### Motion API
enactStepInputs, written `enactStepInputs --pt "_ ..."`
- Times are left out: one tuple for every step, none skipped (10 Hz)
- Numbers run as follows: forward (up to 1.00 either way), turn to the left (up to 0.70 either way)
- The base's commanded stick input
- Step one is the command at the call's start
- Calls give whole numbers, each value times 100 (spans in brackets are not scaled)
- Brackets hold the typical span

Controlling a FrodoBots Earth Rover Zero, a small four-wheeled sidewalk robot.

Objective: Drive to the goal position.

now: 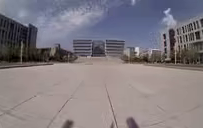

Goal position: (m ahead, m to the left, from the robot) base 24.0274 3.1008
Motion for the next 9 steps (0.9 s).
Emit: enactStepInputs --pt "70 0" --pt "70 0" --pt "70 0" --pt "70 0" --pt "70 0" --pt "70 18" --pt "70 30" --pt "70 27" --pt "70 15"
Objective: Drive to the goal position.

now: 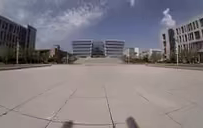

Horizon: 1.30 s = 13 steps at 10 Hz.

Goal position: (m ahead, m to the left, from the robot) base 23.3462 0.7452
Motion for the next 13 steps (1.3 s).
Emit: enactStepInputs --pt "70 2" --pt "70 2" --pt "70 2" --pt "70 3" --pt "70 2" --pt "70 2" --pt "70 2" --pt "70 2" --pt "70 2" --pt "70 2" --pt "70 2" --pt "70 2" --pt "70 2"
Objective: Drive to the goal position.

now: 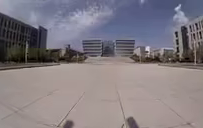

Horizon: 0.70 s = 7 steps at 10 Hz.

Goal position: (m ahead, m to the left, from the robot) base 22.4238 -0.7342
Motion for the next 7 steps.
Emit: enactStepInputs --pt "70 2" --pt "70 3" --pt "70 2" --pt "70 2" --pt "70 2" --pt "70 2" --pt "70 2"
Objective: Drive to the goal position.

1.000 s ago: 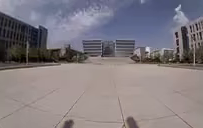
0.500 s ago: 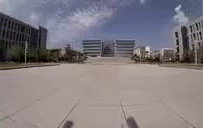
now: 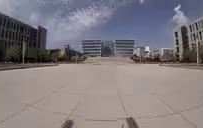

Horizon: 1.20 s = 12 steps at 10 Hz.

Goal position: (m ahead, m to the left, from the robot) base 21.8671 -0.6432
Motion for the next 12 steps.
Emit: enactStepInputs --pt "70 3" --pt "70 2" --pt "70 2" --pt "70 2" --pt "70 2" --pt "70 2" --pt "70 2" --pt "70 2" --pt "70 2" --pt "70 2" --pt "70 2" --pt "70 2"
